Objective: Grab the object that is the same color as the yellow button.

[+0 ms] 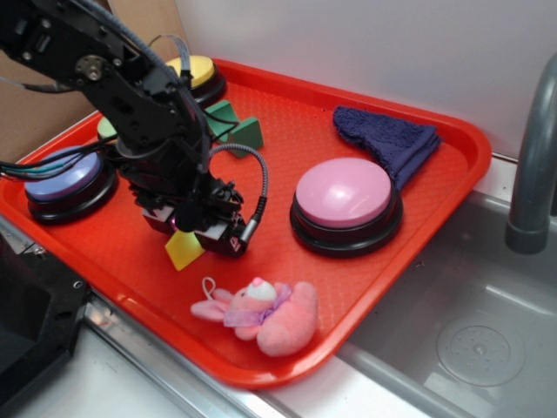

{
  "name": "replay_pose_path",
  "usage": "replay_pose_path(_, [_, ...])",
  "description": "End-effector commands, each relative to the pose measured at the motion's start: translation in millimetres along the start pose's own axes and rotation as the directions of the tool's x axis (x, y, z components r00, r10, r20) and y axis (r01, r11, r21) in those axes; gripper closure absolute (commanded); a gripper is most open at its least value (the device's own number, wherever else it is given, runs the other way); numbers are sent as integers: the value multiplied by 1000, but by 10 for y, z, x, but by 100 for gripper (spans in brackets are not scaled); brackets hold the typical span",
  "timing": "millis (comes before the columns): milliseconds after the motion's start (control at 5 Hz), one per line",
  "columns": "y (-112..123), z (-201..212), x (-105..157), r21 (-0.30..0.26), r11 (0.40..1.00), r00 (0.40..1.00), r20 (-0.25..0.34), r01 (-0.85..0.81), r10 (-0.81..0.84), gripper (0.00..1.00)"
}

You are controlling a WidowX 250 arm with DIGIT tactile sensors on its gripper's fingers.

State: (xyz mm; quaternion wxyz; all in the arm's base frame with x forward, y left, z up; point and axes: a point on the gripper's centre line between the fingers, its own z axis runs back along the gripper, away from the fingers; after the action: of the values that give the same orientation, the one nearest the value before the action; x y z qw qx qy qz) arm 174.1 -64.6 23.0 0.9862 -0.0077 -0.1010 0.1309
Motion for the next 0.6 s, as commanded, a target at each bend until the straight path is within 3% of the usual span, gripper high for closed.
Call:
replay_pose_path(0, [55, 447, 250, -38, 999, 1000, 16, -15, 16, 100])
replay_pose_path(200, [238, 919, 419, -60, 998, 1000, 12, 2, -2, 100])
replay_pose_path(400, [385, 1266, 536, -46, 999, 1000, -13, 4, -5, 100])
